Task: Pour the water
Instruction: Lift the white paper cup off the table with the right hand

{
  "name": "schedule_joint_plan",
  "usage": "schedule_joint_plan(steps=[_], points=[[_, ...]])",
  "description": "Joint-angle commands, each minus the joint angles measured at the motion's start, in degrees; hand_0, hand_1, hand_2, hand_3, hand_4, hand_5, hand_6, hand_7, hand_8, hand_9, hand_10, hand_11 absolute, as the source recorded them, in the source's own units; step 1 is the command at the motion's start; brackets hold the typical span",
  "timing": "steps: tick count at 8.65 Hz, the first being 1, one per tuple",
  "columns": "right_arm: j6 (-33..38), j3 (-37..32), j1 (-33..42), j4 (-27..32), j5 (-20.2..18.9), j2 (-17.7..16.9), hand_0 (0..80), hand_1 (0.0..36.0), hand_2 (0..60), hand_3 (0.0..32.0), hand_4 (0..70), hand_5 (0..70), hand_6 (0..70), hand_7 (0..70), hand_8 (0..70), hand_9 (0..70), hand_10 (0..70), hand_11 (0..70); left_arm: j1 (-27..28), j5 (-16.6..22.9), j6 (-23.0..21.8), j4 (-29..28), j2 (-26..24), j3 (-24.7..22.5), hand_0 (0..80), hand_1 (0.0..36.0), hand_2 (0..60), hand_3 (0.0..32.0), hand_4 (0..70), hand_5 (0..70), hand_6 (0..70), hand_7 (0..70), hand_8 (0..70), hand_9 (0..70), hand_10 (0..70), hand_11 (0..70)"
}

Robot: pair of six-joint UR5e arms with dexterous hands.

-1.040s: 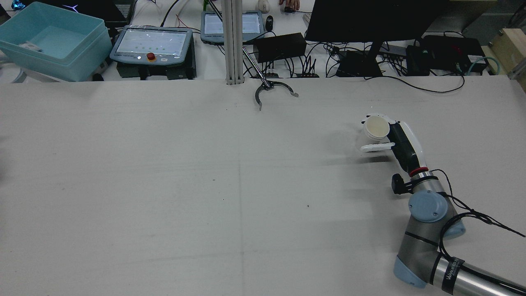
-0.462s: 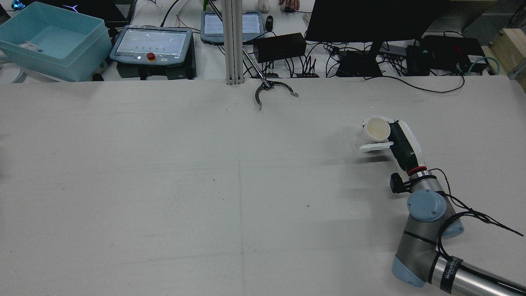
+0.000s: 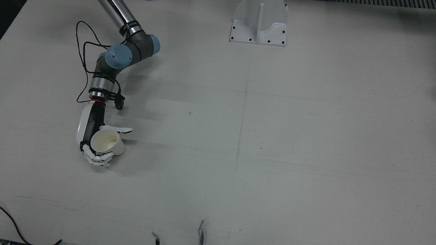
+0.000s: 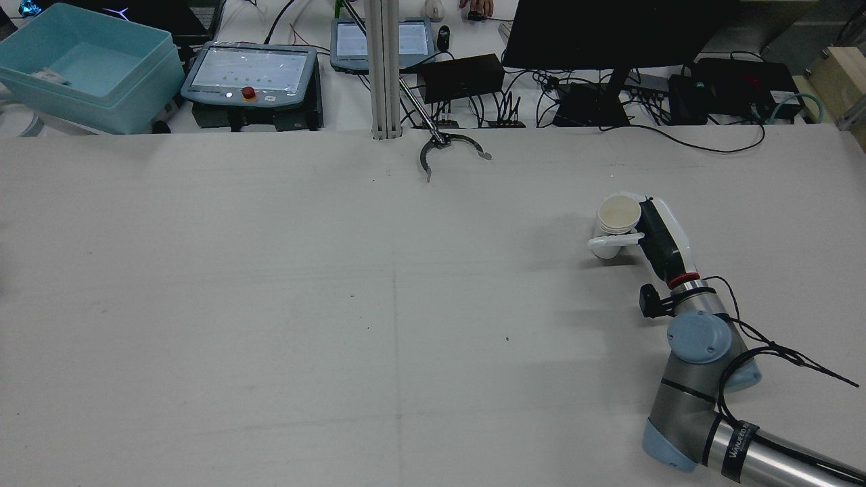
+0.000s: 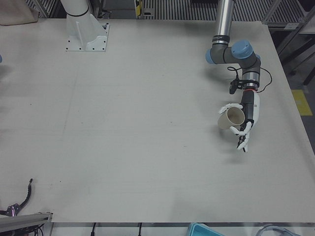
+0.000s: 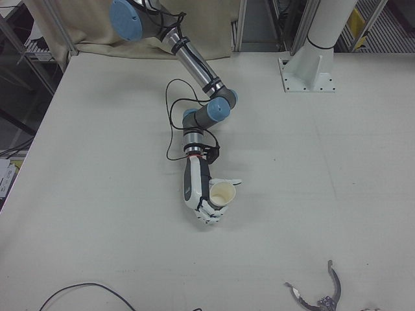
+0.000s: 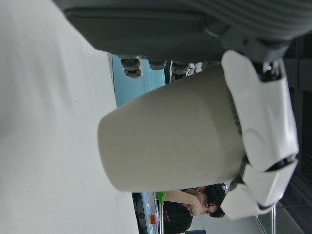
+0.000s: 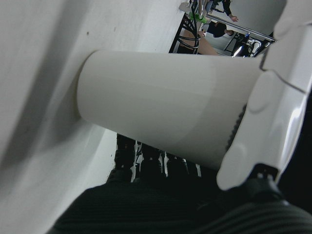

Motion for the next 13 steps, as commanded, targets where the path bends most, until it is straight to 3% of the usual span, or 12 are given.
schedule_joint_plan(steps=[1, 4, 5, 6, 7, 8, 9, 10, 12, 13], points=[[-0.02, 1.68, 0.08, -0.25, -0.12, -0.03, 56.3, 12.6, 3.7, 0.0, 25.0, 66.3, 41.9, 50.6, 40.5, 54.6, 23.5, 35.7, 0.05, 0.00, 0.00, -0.55, 0.61, -0.23, 42.3, 36.0, 60.0, 0.0, 25.9, 70.0, 0.8, 23.6, 0.0, 3.3, 4.1, 8.1], [-0.11, 6.59, 1.48, -2.53, -0.39, -0.12, 56.9, 14.2, 8.5, 0.0, 24.1, 70.0, 43.3, 51.5, 40.7, 54.6, 23.2, 35.4, 0.40, 1.13, 0.09, 1.01, 0.44, -4.16, 44.0, 36.0, 60.0, 0.0, 26.4, 70.0, 1.1, 24.0, 0.0, 3.4, 3.9, 8.0], [-0.11, 8.26, 2.10, -3.14, -0.48, -0.12, 51.9, 19.9, 51.0, 0.0, 23.0, 70.0, 49.3, 57.5, 45.1, 60.4, 25.4, 38.6, 0.49, 1.40, 0.09, 2.68, -0.09, -5.84, 45.9, 36.0, 60.0, 0.0, 27.6, 70.0, 2.6, 25.3, 0.0, 3.6, 3.9, 8.0], [-0.20, 10.28, 2.63, -4.19, -0.65, -0.12, 51.9, 19.9, 51.0, 0.0, 23.0, 70.0, 49.3, 57.5, 45.1, 60.4, 25.4, 38.6, 0.75, 1.67, 0.18, 4.70, -0.70, -8.12, 45.9, 36.0, 60.0, 0.0, 27.6, 70.0, 2.6, 25.3, 0.0, 3.6, 3.9, 8.0], [-0.37, 12.30, 2.89, -5.51, -0.74, -0.12, 49.0, 29.2, 60.0, 0.0, 23.0, 70.0, 52.3, 58.8, 46.9, 62.3, 26.1, 39.8, 0.75, 3.50, 0.35, 7.51, -3.58, -10.32, 47.3, 36.0, 60.0, 0.0, 28.4, 70.0, 4.2, 26.9, 0.0, 3.9, 3.9, 8.3], [-0.64, 13.80, 3.24, -5.96, -0.74, -0.12, 49.0, 29.2, 60.0, 0.0, 23.0, 70.0, 52.3, 58.8, 46.9, 62.3, 26.1, 39.8, 0.66, 6.65, 0.44, 10.23, -6.57, -11.64, 47.3, 36.0, 60.0, 0.0, 28.4, 70.0, 4.2, 26.9, 0.0, 3.9, 3.9, 8.3], [-1.77, 15.73, 4.03, -6.83, -1.00, -0.12, 49.0, 31.4, 60.0, 0.0, 22.6, 70.0, 52.6, 58.7, 47.3, 62.7, 26.4, 40.3, 0.66, 8.77, 0.70, 13.04, -9.64, -12.70, 48.4, 36.0, 60.0, 0.0, 28.2, 70.0, 4.6, 27.3, 0.0, 4.0, 3.8, 8.2], [-4.30, 18.97, 4.65, -8.67, -1.09, -0.30, 49.0, 31.4, 60.0, 0.0, 22.6, 70.0, 52.6, 58.7, 47.3, 62.7, 26.4, 40.3, 0.84, 9.14, 1.05, 15.16, -12.63, -13.32, 48.4, 36.0, 60.0, 0.0, 28.2, 70.0, 4.6, 27.3, 0.0, 4.0, 3.8, 8.2], [-7.92, 23.99, 6.05, -10.88, -1.79, -0.47, 50.5, 29.0, 60.0, 0.0, 21.5, 70.0, 48.2, 54.4, 43.8, 58.2, 24.3, 37.4, 3.90, 12.03, 2.63, 22.70, -19.57, -16.82, 48.2, 36.0, 60.0, 0.0, 26.2, 70.0, 3.1, 26.4, 0.0, 3.8, 4.0, 8.5], [-9.59, 25.40, 7.63, -10.89, -3.97, -0.30, 50.5, 29.0, 60.0, 0.0, 21.5, 70.0, 48.2, 54.4, 43.8, 58.2, 24.3, 37.4, 7.31, 13.08, 2.99, 26.39, -24.13, -17.02, 48.2, 36.0, 60.0, 0.0, 26.2, 70.0, 3.1, 26.4, 0.0, 3.8, 4.0, 8.5]])
